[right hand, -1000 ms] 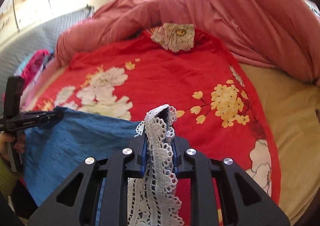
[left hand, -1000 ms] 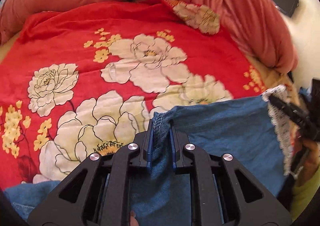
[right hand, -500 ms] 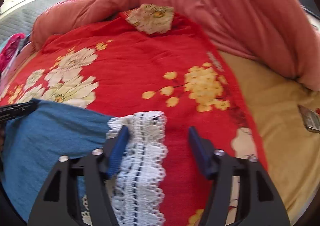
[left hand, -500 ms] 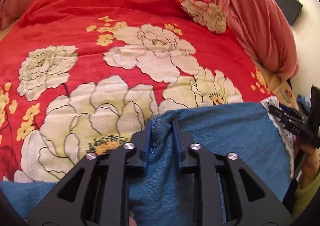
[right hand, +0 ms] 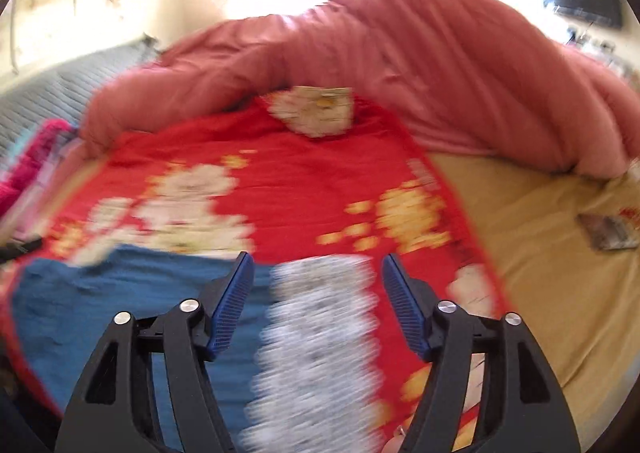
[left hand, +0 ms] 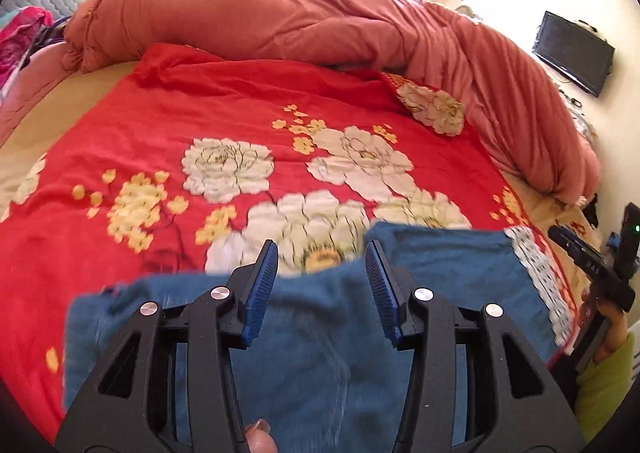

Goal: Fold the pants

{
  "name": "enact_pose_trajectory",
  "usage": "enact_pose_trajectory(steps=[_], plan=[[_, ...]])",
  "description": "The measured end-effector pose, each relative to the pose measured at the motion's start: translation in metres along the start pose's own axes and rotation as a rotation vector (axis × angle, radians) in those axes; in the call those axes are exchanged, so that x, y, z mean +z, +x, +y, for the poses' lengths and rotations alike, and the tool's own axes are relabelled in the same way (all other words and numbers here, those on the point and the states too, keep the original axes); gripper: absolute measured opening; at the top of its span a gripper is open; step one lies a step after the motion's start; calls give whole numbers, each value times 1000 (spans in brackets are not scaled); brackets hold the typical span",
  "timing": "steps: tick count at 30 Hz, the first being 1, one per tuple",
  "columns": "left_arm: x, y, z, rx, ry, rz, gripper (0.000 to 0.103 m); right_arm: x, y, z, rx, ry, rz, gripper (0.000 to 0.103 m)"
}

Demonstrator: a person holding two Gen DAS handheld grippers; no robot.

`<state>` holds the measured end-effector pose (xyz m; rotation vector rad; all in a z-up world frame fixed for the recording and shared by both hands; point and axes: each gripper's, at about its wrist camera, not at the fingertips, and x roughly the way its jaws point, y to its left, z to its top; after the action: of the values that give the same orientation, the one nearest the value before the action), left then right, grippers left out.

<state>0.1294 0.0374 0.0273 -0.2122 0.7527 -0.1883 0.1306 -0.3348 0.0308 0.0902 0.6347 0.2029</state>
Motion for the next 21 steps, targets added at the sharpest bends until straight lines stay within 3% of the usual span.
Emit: enact_pose_trajectory(steps=[5,7,8,10,11,12,15,18,21], plan=[[-23,3,-20,-44,60,65,40,-18,-11,64,91,-165,35,72],[-30,10,-25,-34,67,91,55,-26,-8,85,166,-170,80,72],[-33,15,-25,-24,69,108,58,-30,-7,92,207,-154,99,72],[-40,25,-19,107,86,135,58,-36,-1,97,248,-114,157,72],[-44,29,-11,194,94,152,58,-40,4,96,237,-94,191,72],[-46,29,-5,199,82,160,58,-44,6,96,212,-86,209,72],[-54,25,22,110,-3,163,60,-52,18,79,83,-41,281,72],[-57,20,28,78,6,158,60,-53,17,60,123,63,295,72],[-56,19,31,61,-11,154,59,-55,12,50,109,99,286,72]])
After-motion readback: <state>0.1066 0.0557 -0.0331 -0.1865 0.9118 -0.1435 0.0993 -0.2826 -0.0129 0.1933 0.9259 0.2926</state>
